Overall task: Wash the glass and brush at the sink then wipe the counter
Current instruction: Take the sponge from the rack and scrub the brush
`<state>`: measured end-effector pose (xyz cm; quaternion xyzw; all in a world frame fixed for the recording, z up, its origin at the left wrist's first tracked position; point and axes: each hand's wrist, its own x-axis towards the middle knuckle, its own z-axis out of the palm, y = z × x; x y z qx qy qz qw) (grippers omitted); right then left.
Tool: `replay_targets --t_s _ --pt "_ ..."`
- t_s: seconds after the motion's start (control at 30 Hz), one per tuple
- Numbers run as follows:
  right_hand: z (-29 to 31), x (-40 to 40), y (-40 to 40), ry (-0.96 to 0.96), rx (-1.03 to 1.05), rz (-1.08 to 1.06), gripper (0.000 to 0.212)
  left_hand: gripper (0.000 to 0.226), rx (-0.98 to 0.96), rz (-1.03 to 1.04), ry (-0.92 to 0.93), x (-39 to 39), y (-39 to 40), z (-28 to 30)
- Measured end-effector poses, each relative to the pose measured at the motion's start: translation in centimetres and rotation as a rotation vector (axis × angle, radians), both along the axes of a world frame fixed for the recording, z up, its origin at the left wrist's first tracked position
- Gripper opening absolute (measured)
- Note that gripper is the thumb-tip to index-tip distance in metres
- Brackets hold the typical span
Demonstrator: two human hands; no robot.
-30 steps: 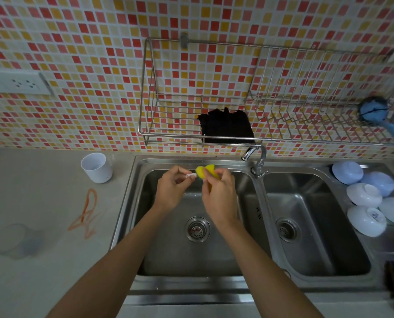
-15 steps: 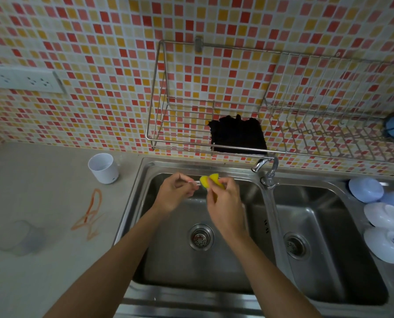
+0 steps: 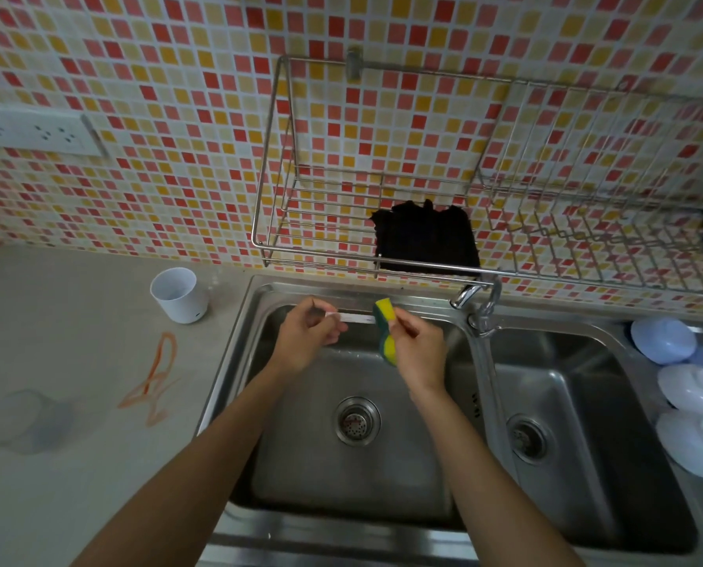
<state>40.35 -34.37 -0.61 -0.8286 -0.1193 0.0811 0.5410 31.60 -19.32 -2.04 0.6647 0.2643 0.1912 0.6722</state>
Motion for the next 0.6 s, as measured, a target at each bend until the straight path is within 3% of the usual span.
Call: replay_targets --t_s 0.1,0.33,0.5,0.6 --pt "0.0 0.1 -0.2 -0.033 0.017 0.015 0.030 0.012 -0.002 -0.003 0.010 0.4 -0.2 0.3" --pt "-0.8 -1.7 0.8 -0.668 -0.232 0.234 0.037 0.018 -0.066 -0.020 -0.003 0.9 -0.6 0.5" --pt "-2.0 -2.0 1.6 -0.751 -0.387 0.251 0.031 0.023 -0.048 -0.057 0.046 0.9 0.0 0.3" --pt "-2.0 -0.9 0.9 -0.674 -0.278 0.145 0.030 0.021 0.091 -0.037 0.104 0.7 0.3 0.4"
